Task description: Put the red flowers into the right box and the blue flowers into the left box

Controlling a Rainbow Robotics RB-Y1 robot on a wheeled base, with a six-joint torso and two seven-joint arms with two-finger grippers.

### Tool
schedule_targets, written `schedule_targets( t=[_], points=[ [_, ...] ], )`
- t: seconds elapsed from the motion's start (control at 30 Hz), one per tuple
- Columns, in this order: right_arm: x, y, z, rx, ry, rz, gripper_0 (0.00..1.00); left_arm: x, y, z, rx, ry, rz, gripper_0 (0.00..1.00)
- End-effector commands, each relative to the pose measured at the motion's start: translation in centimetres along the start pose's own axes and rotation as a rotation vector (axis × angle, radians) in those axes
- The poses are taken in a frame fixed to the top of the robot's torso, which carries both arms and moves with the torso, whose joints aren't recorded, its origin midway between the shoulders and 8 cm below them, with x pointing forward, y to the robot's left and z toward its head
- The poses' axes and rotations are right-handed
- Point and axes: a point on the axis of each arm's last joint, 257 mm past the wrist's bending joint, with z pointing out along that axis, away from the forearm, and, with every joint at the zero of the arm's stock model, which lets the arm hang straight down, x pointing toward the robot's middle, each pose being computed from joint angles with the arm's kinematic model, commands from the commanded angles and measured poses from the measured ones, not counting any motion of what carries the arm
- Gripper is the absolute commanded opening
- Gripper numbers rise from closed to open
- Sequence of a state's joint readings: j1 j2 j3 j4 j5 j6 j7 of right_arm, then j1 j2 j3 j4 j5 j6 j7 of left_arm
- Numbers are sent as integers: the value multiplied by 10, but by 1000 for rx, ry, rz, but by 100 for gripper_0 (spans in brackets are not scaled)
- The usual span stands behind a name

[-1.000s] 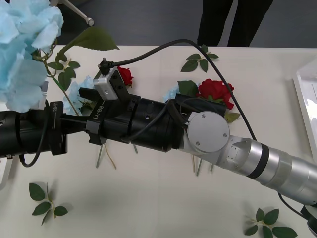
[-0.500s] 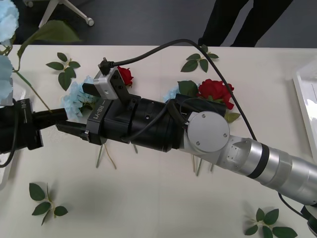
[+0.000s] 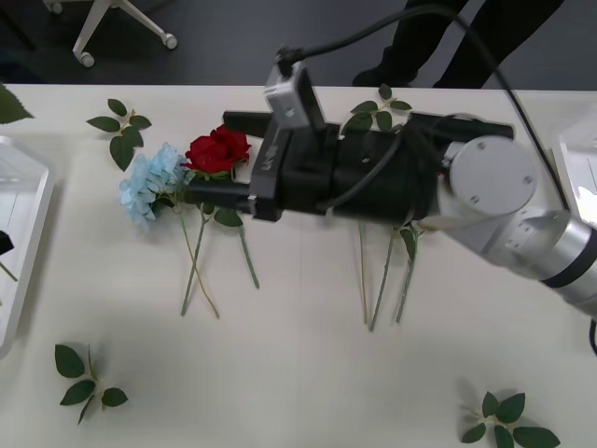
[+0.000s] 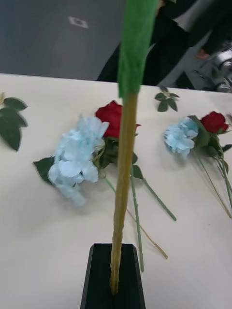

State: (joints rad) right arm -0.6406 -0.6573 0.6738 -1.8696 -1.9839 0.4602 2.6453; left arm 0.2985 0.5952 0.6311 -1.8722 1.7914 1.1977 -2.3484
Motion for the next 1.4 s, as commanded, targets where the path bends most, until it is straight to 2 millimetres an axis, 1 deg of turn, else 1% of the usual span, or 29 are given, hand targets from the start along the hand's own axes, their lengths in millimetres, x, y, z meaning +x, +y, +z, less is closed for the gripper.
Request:
schedule_targets(
  t=[0.03, 0.1, 0.13, 0.2, 0.23, 0.3, 0.33, 0.4, 0.43, 0.5, 0.53, 0.63, 0.73, 0.8, 0.83, 0.87, 0.93, 0.97, 1.0, 1.07, 1.1, 1.17, 1.2, 1.23, 1.33, 1.4],
  points=[
    [-23, -7, -28, -38, 49, 15, 100, -1, 25, -27, -108, 0, -108, 0],
    [-24, -10, -47, -65, 105, 41, 100, 6, 43, -40, -183, 10, -163, 0],
    [-24, -11, -52, -70, 119, 48, 100, 7, 48, -43, -203, 11, -176, 0],
    [-23, -12, -69, -89, 177, 96, 100, 12, 66, -55, -278, 13, -218, 0],
    [-22, -11, -73, -95, 195, 114, 100, 13, 70, -58, -298, 15, -229, 0],
    [-16, -10, -92, -103, 279, 178, 100, 17, 87, -69, -370, 14, -273, 0],
    [-15, -10, -97, -105, 299, 187, 100, 18, 92, -72, -390, 16, -281, 0],
    [-6, -8, -117, -107, 399, 236, 100, 24, 109, -83, -468, 25, -325, 0],
    [-2, -8, -123, -106, 426, 249, 100, 25, 113, -86, -489, 26, -335, 0],
    [10, -3, -140, -99, 521, 315, 100, 29, 130, -96, -566, 40, -360, 0],
    [12, -2, -143, -94, 542, 328, 100, 30, 133, -98, -584, 43, -367, 0],
    [30, 2, -165, -24, 667, 425, 100, 38, 154, -109, -683, 64, -393, 0],
    [40, 6, -172, 45, 727, 495, 100, 44, 168, -112, -733, 73, -428, 0],
    [52, 8, -180, 135, 784, 549, 100, 45, 182, -114, -768, 66, -462, 0],
    [54, 8, -181, 157, 792, 566, 100, 44, 186, -115, -777, 66, -468, 0],
    [60, 9, -183, 202, 808, 600, 100, 45, 194, -116, -794, 69, -480, 0],
    [68, 8, -187, 268, 827, 644, 100, 44, 207, -117, -819, 79, -477, 0],
    [76, 7, -189, 315, 837, 669, 100, 45, 217, -118, -837, 90, -478, 0],
    [79, 7, -190, 333, 841, 681, 100, 45, 220, -118, -843, 97, -476, 0],
    [90, 3, -192, 406, 839, 729, 100, 45, 235, -119, -871, 121, -472, 0],
    [94, 2, -193, 424, 840, 745, 100, 44, 238, -120, -877, 122, -472, 0],
    [106, -6, -195, 492, 826, 785, 100, 41, 248, -118, -891, 136, -473, 0],
    [108, -8, -195, 506, 820, 789, 100, 41, 250, -117, -892, 140, -475, 0],
    [117, -13, -196, 541, 818, 796, 100, 41, 256, -116, -898, 154, -479, 0],
    [131, -19, -200, 603, 828, 799, 100, 45, 262, -113, -905, 176, -487, 0],
    [140, -24, -203, 646, 842, 789, 100, 47, 264, -110, -900, 177, -499, 2]
  ],
)
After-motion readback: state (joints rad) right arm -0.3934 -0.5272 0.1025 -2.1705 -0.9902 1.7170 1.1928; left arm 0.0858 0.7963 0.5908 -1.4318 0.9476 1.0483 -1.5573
